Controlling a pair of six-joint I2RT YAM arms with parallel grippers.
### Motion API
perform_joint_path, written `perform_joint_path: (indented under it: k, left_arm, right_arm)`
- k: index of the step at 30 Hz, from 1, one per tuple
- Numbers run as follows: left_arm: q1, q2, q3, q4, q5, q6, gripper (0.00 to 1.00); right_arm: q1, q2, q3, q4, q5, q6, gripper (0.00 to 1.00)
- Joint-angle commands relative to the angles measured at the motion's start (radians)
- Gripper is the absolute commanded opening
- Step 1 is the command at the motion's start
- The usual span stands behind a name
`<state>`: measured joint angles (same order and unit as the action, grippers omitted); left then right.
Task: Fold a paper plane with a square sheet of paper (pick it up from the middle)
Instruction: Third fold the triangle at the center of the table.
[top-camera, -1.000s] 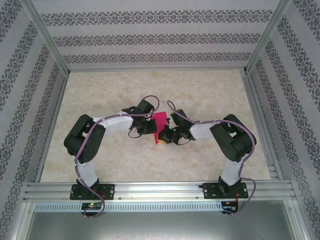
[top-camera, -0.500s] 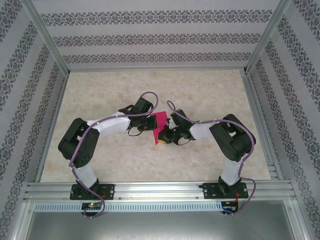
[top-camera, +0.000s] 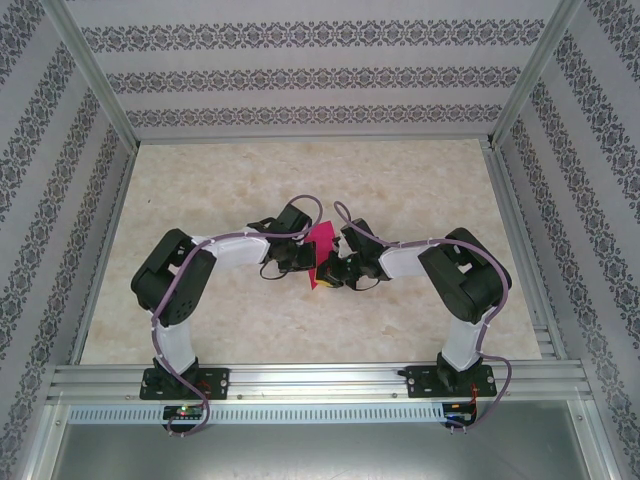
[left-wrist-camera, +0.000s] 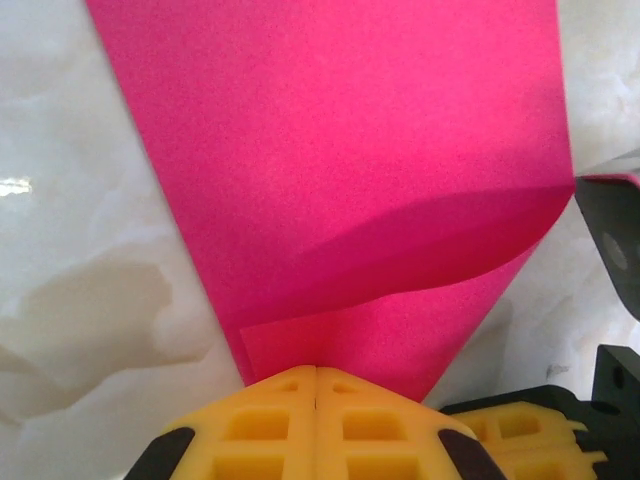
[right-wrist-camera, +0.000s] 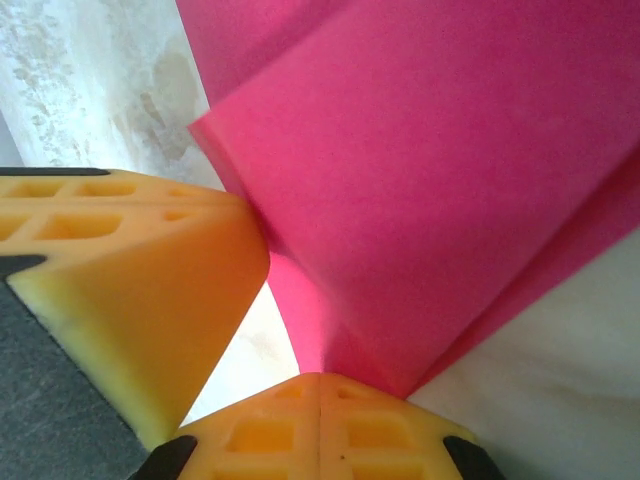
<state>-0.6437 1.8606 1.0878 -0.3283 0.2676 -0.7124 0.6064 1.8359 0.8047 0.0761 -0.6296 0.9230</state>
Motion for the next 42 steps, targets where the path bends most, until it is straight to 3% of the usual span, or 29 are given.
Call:
perform_joint_path:
  k: [1,21,29,42]
  left_arm:
    - [-0.011,0.034,0.034,-0.004,-0.020,0.004,0.00]
    - [-0.012,0.062,0.036,-0.051,-0.122,-0.006,0.00]
    - [-0.012,0.070,0.041,-0.057,-0.109,0.007,0.00]
    - [-0.012,0.078,0.060,-0.069,-0.094,0.021,0.00]
  right_arm:
    - [-0.004,0.003,0.007,0.030,0.006,0.003,0.02]
    - [0.022,-0.029,-0.016,0.064,-0.023,0.017,0.03]
    - [-0.061,-0.083,0.002,0.022,0.030,-0.007,0.03]
    - [-0.094,0.021,0.100,-0.047,0.068,-0.032,0.03]
